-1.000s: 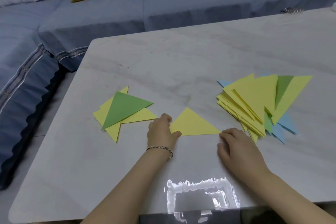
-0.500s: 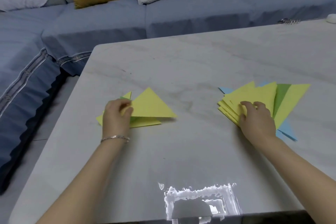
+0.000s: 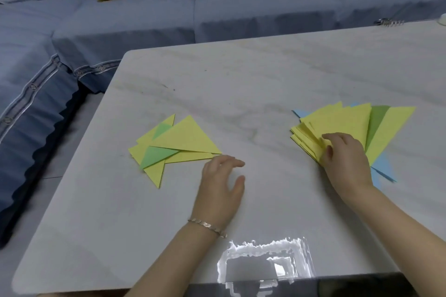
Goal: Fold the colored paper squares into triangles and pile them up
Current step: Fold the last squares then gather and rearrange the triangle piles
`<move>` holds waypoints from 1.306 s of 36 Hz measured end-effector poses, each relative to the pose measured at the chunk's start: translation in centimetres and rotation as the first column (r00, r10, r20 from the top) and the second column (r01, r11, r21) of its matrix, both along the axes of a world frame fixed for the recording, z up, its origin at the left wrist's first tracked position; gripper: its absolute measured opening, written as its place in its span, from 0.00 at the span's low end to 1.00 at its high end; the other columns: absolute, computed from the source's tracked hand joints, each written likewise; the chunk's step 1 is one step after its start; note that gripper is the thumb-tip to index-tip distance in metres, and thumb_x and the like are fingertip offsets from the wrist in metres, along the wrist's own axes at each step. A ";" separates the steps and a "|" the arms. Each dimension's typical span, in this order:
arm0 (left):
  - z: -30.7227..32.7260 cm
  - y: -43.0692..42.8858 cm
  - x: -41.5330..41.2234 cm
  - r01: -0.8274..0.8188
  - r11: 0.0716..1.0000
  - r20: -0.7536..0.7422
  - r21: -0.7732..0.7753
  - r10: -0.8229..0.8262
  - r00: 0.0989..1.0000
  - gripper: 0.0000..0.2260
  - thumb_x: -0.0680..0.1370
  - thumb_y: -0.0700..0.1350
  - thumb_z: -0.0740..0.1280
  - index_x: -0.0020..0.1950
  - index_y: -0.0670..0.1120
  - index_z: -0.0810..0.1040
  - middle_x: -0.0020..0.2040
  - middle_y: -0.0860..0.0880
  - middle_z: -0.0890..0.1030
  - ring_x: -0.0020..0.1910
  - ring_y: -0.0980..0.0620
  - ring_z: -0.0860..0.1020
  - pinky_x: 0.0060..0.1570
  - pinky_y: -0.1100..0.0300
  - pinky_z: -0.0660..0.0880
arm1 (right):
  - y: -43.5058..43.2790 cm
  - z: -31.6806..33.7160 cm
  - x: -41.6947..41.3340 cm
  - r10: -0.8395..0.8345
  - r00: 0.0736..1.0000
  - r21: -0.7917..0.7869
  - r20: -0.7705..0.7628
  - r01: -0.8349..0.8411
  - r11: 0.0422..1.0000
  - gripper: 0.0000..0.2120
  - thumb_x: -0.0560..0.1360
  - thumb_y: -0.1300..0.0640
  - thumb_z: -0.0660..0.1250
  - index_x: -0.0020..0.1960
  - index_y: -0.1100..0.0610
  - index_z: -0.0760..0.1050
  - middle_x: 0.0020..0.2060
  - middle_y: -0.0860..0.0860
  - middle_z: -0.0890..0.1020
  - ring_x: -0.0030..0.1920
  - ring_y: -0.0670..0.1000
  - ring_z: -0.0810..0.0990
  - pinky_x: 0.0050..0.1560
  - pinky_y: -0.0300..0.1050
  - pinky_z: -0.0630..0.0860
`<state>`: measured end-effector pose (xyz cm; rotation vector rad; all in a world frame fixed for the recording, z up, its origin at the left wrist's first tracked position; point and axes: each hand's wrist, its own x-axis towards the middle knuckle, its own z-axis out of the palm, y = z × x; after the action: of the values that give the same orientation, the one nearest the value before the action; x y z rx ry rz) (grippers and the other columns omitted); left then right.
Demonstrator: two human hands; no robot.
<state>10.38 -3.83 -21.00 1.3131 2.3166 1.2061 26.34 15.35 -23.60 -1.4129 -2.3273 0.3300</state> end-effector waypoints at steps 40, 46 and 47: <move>-0.8 2.8 0.5 -0.162 0.968 0.485 -0.191 0.236 0.842 0.06 0.73 0.36 0.66 0.42 0.46 0.72 0.35 0.51 0.74 0.38 0.49 0.73 0.33 0.66 0.69 | -12.5 -0.2 -2.1 0.609 0.784 0.131 -0.121 -0.596 0.793 0.17 0.70 0.57 0.57 0.53 0.58 0.79 0.50 0.52 0.81 0.51 0.49 0.73 0.54 0.40 0.66; 0.1 2.3 -3.5 0.256 0.882 0.325 -0.395 -0.126 0.937 0.22 0.75 0.39 0.66 0.67 0.47 0.65 0.58 0.50 0.74 0.56 0.52 0.73 0.48 0.65 0.66 | -9.8 -0.5 -1.8 0.572 0.817 0.131 -0.069 -0.561 0.817 0.18 0.72 0.54 0.56 0.55 0.57 0.78 0.56 0.54 0.80 0.55 0.51 0.75 0.53 0.46 0.75; 0.3 2.4 -4.2 0.302 0.847 0.317 -0.438 -0.168 0.933 0.25 0.75 0.40 0.66 0.70 0.48 0.62 0.62 0.49 0.73 0.59 0.51 0.72 0.52 0.64 0.67 | -9.5 -0.8 -1.8 0.584 0.812 0.120 -0.015 -0.578 0.807 0.18 0.72 0.52 0.56 0.57 0.56 0.77 0.58 0.54 0.79 0.58 0.52 0.76 0.54 0.48 0.75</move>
<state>6.19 -1.39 -20.74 1.1282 2.0035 0.6193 24.57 5.86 -24.45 -0.5909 -2.6430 0.3912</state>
